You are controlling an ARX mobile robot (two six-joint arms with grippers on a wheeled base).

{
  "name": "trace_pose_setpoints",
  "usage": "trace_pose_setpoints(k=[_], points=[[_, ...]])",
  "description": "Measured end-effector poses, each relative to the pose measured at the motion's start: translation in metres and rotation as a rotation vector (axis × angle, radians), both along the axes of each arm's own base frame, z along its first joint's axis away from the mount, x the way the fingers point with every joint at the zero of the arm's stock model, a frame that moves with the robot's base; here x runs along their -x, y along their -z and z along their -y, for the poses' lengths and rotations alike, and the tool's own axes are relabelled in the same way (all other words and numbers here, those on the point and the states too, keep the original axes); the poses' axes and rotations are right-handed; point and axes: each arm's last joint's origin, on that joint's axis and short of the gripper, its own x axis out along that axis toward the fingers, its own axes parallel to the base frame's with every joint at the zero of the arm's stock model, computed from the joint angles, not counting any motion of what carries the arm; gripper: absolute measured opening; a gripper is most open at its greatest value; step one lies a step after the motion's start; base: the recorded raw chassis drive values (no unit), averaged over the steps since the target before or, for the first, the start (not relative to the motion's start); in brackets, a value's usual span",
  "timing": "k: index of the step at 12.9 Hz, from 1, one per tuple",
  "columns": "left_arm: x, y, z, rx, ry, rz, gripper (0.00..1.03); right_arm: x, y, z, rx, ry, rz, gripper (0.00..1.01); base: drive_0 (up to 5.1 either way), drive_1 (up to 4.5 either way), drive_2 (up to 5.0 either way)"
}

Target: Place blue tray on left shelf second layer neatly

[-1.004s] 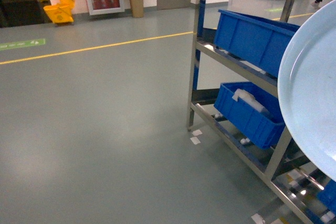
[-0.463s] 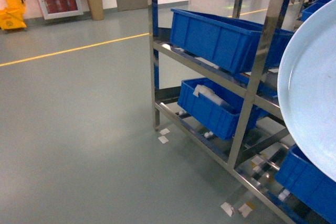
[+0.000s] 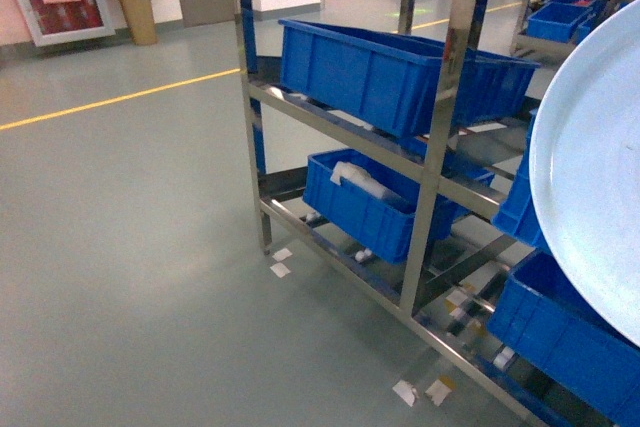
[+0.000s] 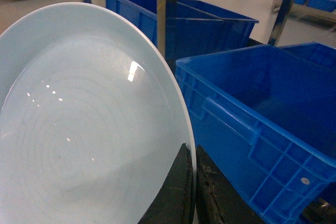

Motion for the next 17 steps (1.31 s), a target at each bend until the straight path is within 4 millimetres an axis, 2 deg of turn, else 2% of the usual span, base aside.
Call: trace_pose_setpoints(k=[4, 8, 9, 12, 14, 17], points=[[0.0, 0.0002, -0.0001, 0.0, -0.002, -0.002, 0.98, 0.0004, -0.0008, 0.0, 0.001, 0.002, 0.006, 0.02, -1.6, -1.57, -1.6], [0.0, -0.0001, 0.0, 0.0, 0.0, 0.001, 0.98, 0.0004, -0.0005, 0.0, 0.0, 0.001, 0.003, 0.02, -1.7, 2.26, -5.7], [0.0, 0.0, 0.0, 0.0, 0.0, 0.0, 0.98, -0.0003, -0.0004, 0.0001, 0.001, 0.001, 0.005, 0.02, -1.5, -1.54, -1.5], [0.0, -0.0003, 0.0, 0.0, 0.0, 0.003, 0.98, 0.0, 0.0004, 0.0, 0.0, 0.002, -0.001, 0.02, -6.2, 2.33, -1.1], [0.0, -0.0002, 0.0, 0.0, -0.003, 0.002, 0.98, -0.0001, 0.0005, 0.0, 0.0, -0.002, -0.002, 0.02, -1.5, -1.47, -1.5], [0.0, 0.0001, 0.0, 0.0, -0.002, -0.001, 0.98, 0.0002, 0.0002, -0.0001, 0.0, -0.002, 0.0, 0.02, -1.9, 2.37, -6.2]])
